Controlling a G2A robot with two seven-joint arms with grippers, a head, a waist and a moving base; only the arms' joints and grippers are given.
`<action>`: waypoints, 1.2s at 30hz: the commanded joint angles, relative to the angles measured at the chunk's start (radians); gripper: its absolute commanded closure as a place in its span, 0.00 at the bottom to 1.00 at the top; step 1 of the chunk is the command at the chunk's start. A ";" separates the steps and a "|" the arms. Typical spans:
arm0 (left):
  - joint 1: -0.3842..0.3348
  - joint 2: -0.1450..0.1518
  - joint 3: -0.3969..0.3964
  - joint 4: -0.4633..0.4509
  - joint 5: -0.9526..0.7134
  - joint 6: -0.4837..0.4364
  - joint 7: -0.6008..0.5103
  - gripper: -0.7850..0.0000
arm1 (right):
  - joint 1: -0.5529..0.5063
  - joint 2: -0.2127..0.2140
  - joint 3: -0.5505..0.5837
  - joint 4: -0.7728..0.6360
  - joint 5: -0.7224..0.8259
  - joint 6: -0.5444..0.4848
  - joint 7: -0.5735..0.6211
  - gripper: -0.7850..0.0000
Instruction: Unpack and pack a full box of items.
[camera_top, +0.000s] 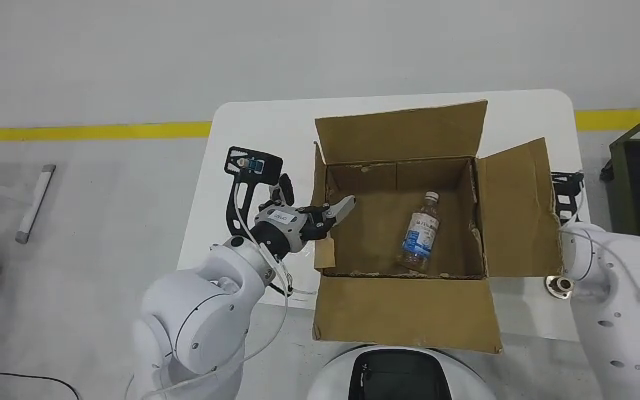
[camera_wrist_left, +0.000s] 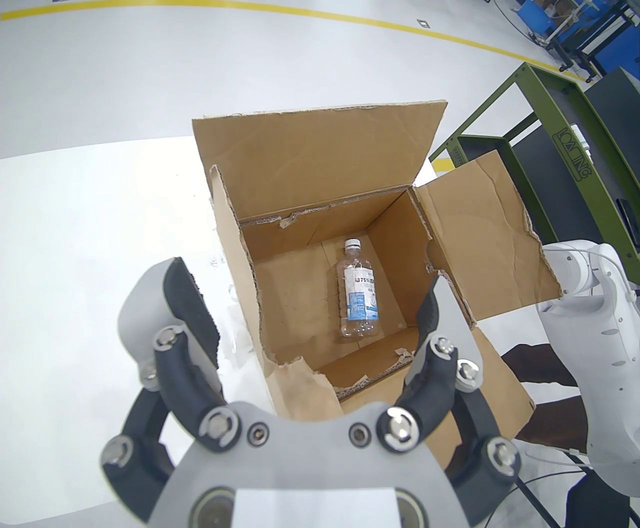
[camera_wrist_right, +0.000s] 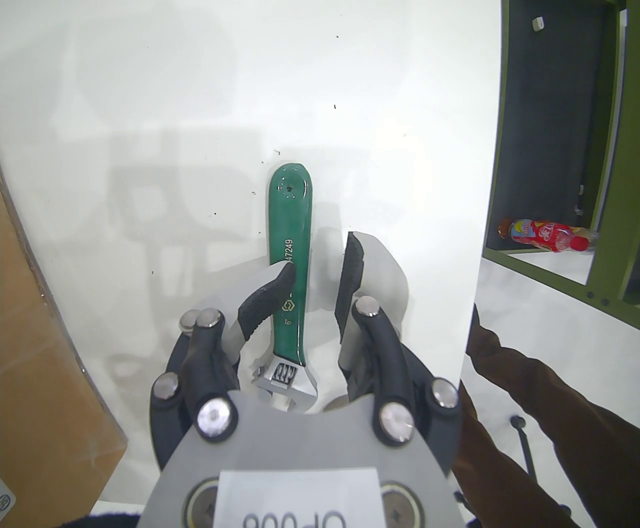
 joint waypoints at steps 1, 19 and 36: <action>0.000 0.000 0.000 0.000 0.000 0.000 0.000 0.00 | 0.001 0.000 -0.002 0.002 0.000 0.001 -0.001 0.76; 0.000 0.000 0.000 0.000 0.000 0.000 0.000 0.00 | 0.014 0.001 -0.009 0.025 -0.005 0.002 -0.004 1.00; 0.000 0.000 0.000 0.000 0.000 0.000 0.000 0.00 | 0.007 0.003 0.061 -0.061 0.108 0.032 -0.002 1.00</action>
